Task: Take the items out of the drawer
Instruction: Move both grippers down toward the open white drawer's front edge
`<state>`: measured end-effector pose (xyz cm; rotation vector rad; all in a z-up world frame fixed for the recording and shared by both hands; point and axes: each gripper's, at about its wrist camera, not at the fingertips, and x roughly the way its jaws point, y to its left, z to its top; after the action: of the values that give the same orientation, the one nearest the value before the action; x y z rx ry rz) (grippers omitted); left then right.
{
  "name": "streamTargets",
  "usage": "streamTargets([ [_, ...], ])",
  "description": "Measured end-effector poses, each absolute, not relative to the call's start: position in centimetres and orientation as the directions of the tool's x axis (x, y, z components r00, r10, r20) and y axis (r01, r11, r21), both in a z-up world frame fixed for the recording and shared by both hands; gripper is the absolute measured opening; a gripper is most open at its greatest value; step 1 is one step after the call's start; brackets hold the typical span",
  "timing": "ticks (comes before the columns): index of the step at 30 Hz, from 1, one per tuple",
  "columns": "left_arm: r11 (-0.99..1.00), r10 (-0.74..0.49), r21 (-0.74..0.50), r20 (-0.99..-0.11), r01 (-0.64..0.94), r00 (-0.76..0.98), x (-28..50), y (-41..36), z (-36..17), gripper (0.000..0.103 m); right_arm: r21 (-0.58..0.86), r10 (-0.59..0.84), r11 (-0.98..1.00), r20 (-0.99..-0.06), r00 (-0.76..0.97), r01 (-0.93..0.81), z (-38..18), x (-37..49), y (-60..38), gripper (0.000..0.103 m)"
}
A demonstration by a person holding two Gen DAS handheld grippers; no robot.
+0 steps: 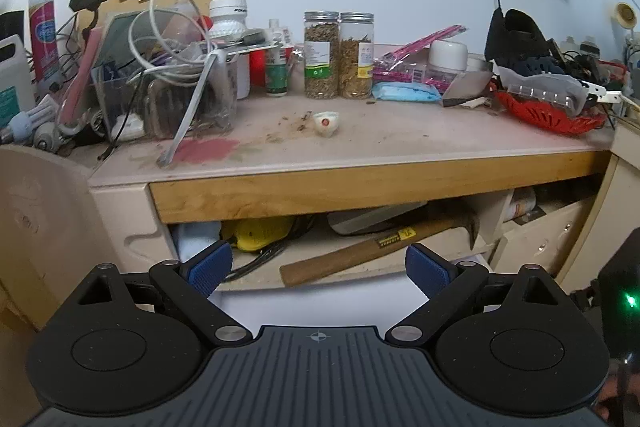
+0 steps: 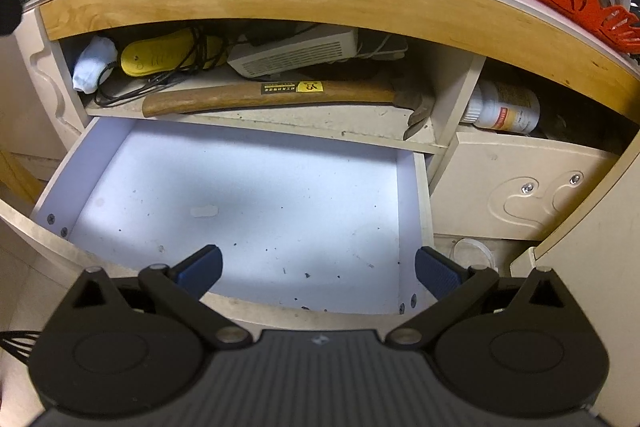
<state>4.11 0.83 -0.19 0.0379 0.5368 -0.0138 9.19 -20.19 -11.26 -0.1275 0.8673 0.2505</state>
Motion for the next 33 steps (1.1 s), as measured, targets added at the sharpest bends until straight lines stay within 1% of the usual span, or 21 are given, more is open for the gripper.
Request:
streamTargets([
  [10,1.0,0.013,0.026,-0.583,0.003,0.812,2.9,1.7,-1.9,0.096,-0.008,0.163,0.964,-0.768,0.619,-0.264,-11.2,9.0,-20.3,0.103],
  [17,1.0,-0.004,0.022,-0.618,0.022,0.786,3.4,1.5,-2.7,0.096,-0.015,0.165,0.961,-0.768,0.619,-0.275,-11.2,8.9,-20.1,0.103],
  [21,0.999,0.012,0.04,-0.653,0.019,0.757,3.9,1.3,-3.4,0.096,-0.012,0.165,0.963,-0.767,0.62,-0.271,-11.2,9.0,-20.1,0.103],
  [25,0.997,0.062,0.078,-0.714,-0.009,0.697,4.5,1.0,-4.8,0.096,-0.01,0.169,0.962,-0.767,0.619,-0.274,-11.2,8.9,-20.1,0.103],
  [33,0.999,0.04,0.045,-0.801,-0.006,0.597,5.1,1.0,-7.3,0.096,-0.011,0.177,0.957,-0.768,0.615,-0.289,-11.2,8.6,-20.0,0.103],
])
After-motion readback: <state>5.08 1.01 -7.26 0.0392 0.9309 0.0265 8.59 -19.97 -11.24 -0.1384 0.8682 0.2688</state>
